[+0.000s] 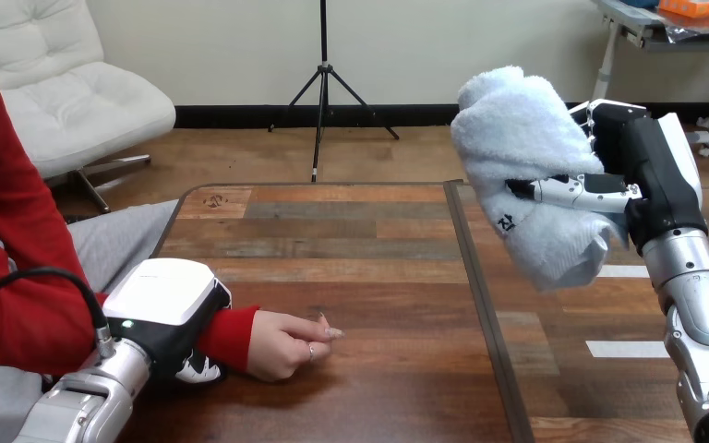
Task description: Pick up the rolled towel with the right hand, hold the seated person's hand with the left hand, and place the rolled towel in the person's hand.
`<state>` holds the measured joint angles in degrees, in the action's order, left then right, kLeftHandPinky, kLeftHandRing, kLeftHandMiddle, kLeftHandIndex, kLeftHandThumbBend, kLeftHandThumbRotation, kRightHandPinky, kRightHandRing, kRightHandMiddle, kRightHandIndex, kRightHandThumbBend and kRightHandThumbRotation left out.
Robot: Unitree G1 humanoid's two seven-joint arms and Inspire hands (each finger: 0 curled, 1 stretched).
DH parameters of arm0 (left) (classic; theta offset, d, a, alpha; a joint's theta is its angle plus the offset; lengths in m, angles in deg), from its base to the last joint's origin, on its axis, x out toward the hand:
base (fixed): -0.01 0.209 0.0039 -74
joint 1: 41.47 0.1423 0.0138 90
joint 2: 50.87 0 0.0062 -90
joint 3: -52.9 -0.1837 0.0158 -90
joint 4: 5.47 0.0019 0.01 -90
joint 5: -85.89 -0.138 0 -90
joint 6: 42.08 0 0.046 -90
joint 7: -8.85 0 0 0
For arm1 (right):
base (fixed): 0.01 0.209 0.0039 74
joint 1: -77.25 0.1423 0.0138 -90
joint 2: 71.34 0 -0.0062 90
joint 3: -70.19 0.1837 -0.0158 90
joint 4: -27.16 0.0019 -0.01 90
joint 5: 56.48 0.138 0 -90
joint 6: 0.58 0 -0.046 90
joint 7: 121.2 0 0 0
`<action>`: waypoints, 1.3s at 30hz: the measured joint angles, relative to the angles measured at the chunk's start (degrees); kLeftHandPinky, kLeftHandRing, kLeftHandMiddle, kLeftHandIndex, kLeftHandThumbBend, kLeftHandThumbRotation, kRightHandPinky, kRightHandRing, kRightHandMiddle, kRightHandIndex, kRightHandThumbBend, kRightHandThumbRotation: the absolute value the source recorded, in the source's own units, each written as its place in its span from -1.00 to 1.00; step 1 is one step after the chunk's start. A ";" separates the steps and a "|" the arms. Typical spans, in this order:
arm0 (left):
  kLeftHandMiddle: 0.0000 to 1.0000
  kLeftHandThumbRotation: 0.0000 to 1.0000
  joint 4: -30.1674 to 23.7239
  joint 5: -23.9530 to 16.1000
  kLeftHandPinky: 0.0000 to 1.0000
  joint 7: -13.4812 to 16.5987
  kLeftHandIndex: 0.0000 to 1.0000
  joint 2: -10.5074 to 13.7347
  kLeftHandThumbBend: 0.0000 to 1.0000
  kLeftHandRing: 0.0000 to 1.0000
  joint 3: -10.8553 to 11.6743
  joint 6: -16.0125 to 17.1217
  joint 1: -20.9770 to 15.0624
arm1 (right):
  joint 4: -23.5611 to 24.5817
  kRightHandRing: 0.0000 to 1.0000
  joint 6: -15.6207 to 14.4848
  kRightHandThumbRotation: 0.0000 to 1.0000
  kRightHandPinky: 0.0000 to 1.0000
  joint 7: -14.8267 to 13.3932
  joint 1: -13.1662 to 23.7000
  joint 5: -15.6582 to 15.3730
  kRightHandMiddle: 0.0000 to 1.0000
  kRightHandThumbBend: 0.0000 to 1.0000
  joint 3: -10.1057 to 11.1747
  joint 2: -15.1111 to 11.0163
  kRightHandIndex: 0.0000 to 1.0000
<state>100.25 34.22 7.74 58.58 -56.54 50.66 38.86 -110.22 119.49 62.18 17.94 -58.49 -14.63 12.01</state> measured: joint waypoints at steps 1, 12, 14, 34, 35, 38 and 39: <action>-0.08 -1.00 0.00 0.10 -0.26 0.15 -0.10 0.00 0.14 -0.15 0.03 0.00 0.05 | 0.00 -0.34 0.00 -1.00 -0.45 0.00 0.00 0.00 -0.21 0.62 0.00 0.00 -0.16; -0.15 -1.00 0.29 1.84 -0.38 2.56 -0.14 0.04 0.16 -0.25 0.25 1.17 0.56 | 0.00 -0.34 -0.13 -1.00 -0.45 0.00 0.00 -0.07 -0.21 0.63 0.00 0.01 -0.16; -0.17 -1.00 0.35 1.89 -0.40 2.94 -0.14 0.08 0.17 -0.26 0.28 1.50 0.65 | 0.00 -0.34 -0.15 -1.00 -0.44 0.00 0.00 -0.07 -0.21 0.63 0.00 0.02 -0.16; -0.21 -1.00 0.51 4.72 -0.46 4.38 -0.17 0.37 0.20 -0.32 1.85 3.32 2.20 | 0.00 -0.33 -0.14 -1.00 -0.43 -0.42 -0.01 -0.52 -0.21 0.61 -0.03 0.21 -0.16; -0.21 -1.00 0.51 4.98 -0.46 4.39 -0.17 0.37 0.20 -0.32 2.05 3.47 2.36 | 0.00 -0.33 -0.14 -1.00 -0.43 -0.57 -0.01 -0.62 -0.21 0.61 -0.03 0.26 -0.16; -0.21 -1.00 0.51 5.61 -0.47 4.39 -0.17 0.43 0.19 -0.33 2.44 3.77 2.65 | 0.00 -0.32 -0.14 -1.00 -0.42 -1.08 -0.04 -0.95 -0.20 0.60 -0.04 0.39 -0.15; -0.22 -1.00 0.51 5.87 -0.47 4.39 -0.17 0.47 0.19 -0.33 2.55 3.86 2.76 | 0.00 -0.32 -0.15 -1.00 -0.42 -1.29 -0.07 -1.09 -0.20 0.59 -0.05 0.45 -0.15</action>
<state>100.76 40.09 12.13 59.05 -54.00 54.52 41.62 -110.22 119.35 60.88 17.87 -59.58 -14.68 12.46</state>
